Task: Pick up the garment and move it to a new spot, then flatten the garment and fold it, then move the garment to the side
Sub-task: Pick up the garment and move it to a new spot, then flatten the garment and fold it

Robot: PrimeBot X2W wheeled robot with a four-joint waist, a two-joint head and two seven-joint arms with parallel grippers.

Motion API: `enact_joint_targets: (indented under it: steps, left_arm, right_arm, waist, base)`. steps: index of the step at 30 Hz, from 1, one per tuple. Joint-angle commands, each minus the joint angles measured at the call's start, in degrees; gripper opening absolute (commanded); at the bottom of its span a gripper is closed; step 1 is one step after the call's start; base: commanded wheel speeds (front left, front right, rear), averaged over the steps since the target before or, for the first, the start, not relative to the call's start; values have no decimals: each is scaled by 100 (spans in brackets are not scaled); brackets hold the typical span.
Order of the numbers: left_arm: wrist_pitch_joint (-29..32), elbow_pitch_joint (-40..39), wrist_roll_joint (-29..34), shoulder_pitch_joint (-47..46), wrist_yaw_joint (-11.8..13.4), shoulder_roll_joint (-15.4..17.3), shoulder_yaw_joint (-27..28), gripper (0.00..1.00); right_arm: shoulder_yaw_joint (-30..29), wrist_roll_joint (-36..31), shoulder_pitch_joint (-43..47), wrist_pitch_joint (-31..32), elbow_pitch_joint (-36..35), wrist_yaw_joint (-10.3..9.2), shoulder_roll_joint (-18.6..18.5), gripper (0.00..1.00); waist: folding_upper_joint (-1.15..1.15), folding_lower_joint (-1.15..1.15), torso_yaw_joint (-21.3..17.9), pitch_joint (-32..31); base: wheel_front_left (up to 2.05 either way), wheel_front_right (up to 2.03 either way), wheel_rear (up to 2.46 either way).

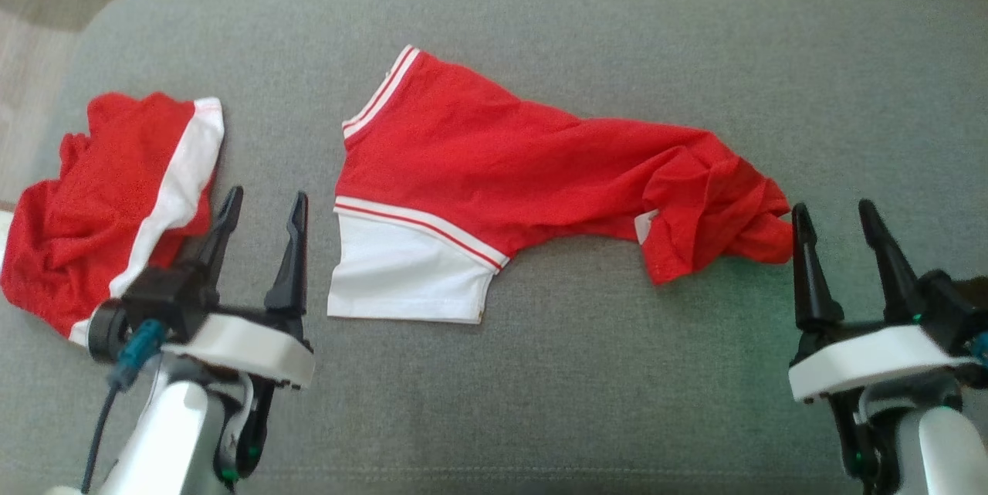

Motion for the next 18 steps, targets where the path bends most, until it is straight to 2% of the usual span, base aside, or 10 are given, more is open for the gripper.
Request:
enact_joint_targets:
  steps: [1,18]
  left_arm:
    - [-30,-121,80,-98,-30,117,234,100]
    - [-30,-134,249,112,-80,98,284,100]
  right_arm:
    - [136,26,-26,32,-214,43,-16,100]
    - [194,59,195,154,-361,43,-16,100]
  waist:
    - [0,0,-25,-118]
    - [0,0,-25,-265]
  base:
    - [0,0,0]
    - [0,0,0]
